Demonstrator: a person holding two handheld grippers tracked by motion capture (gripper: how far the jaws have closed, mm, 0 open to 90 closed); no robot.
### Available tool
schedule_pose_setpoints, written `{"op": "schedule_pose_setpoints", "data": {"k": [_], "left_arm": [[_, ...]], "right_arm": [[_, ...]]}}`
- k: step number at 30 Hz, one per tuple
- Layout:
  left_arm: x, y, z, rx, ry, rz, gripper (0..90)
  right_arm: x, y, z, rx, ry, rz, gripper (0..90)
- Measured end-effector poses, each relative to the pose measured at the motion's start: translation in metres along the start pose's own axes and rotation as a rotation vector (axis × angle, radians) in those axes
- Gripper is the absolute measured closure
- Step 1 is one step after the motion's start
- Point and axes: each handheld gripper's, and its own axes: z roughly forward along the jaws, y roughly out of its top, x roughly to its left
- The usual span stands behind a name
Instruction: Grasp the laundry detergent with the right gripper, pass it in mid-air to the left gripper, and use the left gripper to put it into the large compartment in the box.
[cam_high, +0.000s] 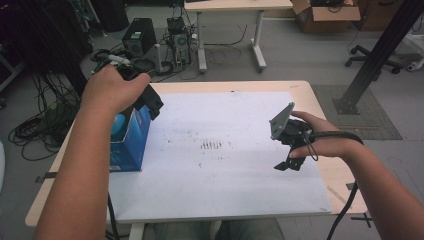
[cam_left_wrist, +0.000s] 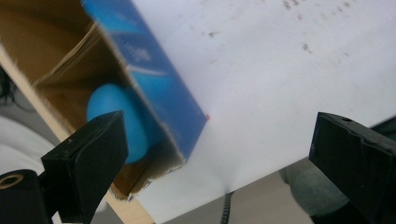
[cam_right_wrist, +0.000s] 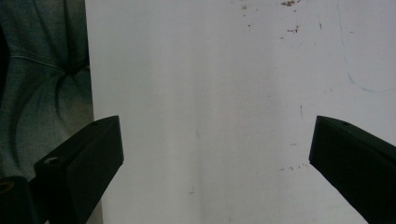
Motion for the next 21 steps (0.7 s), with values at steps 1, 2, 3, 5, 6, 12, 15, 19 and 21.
{"op": "schedule_pose_setpoints", "data": {"k": [1,2,3,5,6,12,15,19,21], "left_arm": [[-0.005,0.002,-0.001,-0.003,-0.005,0.027,5.1],[-0.008,0.004,-0.002,-0.001,-0.006,0.057,5.1],[-0.011,0.005,-0.003,-0.004,-0.008,0.070,5.1],[-0.018,0.008,-0.004,-0.016,-0.015,0.122,5.0],[-0.021,0.009,-0.005,-0.013,-0.020,0.157,5.0],[-0.039,0.010,0.000,0.013,-0.037,0.313,5.1],[-0.049,0.008,0.003,0.010,-0.060,0.397,5.0],[-0.062,0.005,0.010,0.038,-0.093,0.494,5.1],[-0.066,0.004,0.014,0.040,-0.096,0.530,5.1]], "right_arm": [[0.000,0.000,0.000,0.002,0.002,0.002,3.1],[0.000,0.000,-0.001,0.004,0.000,0.003,3.0],[0.000,0.000,-0.002,0.003,-0.001,0.003,3.0],[-0.001,0.000,-0.002,0.001,0.000,0.001,3.0],[-0.001,0.000,-0.003,0.002,-0.001,0.000,3.0],[-0.003,0.001,-0.002,0.010,0.002,0.000,3.0],[-0.004,0.002,-0.001,0.015,0.005,-0.001,3.1],[-0.005,0.004,-0.002,0.029,0.006,0.003,3.1],[-0.006,0.006,-0.003,0.031,0.006,-0.001,3.0]]}}
